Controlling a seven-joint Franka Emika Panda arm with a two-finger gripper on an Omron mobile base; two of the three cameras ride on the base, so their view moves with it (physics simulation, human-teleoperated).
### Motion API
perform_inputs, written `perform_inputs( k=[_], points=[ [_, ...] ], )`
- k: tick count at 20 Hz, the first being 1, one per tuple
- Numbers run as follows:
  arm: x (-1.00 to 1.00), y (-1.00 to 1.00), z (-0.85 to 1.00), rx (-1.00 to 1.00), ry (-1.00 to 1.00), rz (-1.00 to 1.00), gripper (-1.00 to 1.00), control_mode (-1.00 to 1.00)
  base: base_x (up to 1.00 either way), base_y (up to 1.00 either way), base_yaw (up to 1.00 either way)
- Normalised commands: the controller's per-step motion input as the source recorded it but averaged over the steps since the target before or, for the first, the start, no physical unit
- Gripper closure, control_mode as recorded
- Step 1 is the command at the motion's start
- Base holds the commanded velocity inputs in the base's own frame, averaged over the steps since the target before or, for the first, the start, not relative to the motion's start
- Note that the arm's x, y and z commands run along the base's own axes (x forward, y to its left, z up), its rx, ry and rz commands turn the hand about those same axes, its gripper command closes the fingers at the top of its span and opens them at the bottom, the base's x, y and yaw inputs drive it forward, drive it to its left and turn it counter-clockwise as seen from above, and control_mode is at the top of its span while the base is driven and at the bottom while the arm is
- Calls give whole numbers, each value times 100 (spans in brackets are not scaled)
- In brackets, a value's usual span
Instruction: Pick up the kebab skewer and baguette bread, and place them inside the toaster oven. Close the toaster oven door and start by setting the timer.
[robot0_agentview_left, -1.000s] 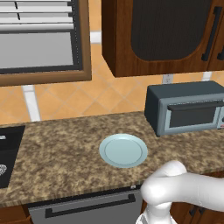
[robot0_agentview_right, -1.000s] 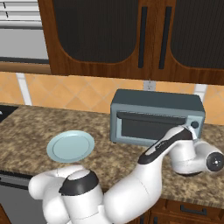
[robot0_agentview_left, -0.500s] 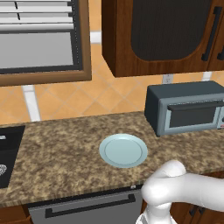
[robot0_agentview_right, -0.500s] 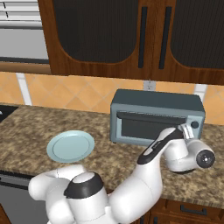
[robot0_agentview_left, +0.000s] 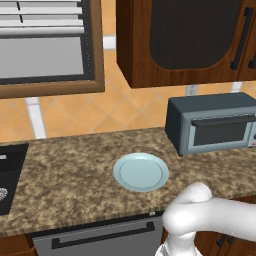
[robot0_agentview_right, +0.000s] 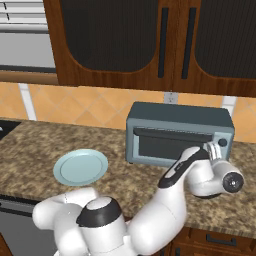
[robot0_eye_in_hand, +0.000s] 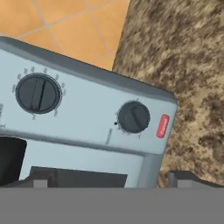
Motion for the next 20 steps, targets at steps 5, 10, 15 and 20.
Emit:
perform_inputs(
  k=[5, 10, 15, 20],
  points=[
    [4, -20, -4, 5, 0, 0, -100, -100, 0, 0, 0],
    [29, 0, -3, 0, -9, 0, -100, -100, 0, 0, 0],
    [19, 0, -9, 0, -12, 0, -100, -100, 0, 0, 0],
    [12, -10, -10, 0, -4, 0, -100, -100, 0, 0, 0]
  ],
)
